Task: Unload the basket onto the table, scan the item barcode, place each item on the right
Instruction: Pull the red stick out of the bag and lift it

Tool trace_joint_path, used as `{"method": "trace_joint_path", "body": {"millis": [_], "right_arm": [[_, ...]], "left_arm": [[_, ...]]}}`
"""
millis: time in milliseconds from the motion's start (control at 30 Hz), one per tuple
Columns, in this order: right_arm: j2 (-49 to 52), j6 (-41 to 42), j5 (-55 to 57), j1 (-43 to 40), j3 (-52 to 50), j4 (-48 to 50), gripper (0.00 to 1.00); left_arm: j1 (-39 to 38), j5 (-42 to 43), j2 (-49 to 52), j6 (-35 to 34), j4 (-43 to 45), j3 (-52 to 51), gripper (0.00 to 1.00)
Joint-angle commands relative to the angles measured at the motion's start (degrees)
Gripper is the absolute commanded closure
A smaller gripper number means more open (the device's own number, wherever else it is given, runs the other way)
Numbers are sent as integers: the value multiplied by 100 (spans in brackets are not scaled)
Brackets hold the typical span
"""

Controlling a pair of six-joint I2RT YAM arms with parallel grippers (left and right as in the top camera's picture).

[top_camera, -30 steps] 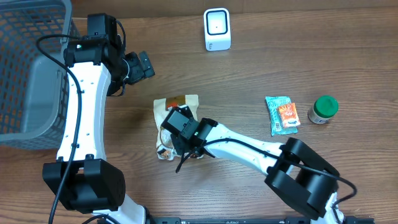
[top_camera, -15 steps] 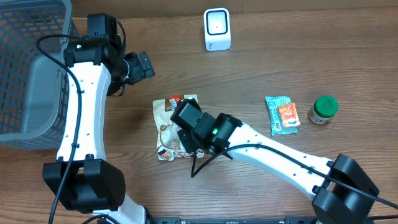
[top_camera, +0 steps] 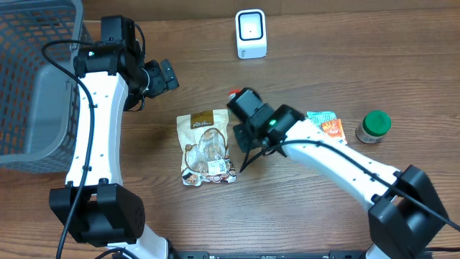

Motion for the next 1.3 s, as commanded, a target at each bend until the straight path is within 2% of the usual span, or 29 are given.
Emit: {"method": "trace_joint_path", "body": {"millis": [0, 300, 500, 667, 767, 833, 933, 1133, 1267], "right_arm": [[-57, -940, 63, -245, 9, 166, 96], [-50, -2535, 1436, -413, 9, 1360, 96], [-20, -3248, 2570, -413, 9, 2151, 96], [-20, -3185, 2885, -413, 9, 2330, 96], [-20, -2669, 2885, -413, 9, 2149, 96], [-20, -1996, 2876, -413, 9, 1893, 96], [-20, -1436, 2312, -413, 9, 1523, 96], [-20, -1086, -9, -413, 9, 601, 96], [-20, -1088, -846, -413, 9, 138, 96]], "left_arm": [[-37, -15, -118, 68, 2, 74, 0], [-37, -13, -118, 68, 2, 74, 0], [-37, -13, -118, 68, 2, 74, 0], [-37, -15, -118, 68, 2, 74, 0], [-37, -15, -120, 68, 2, 74, 0], [-37, -15, -118, 68, 2, 74, 0], [-37, -15, -118, 68, 2, 74, 0], [-37, -15, -118, 68, 2, 74, 0], [-37, -15, -118, 68, 2, 74, 0]]}}
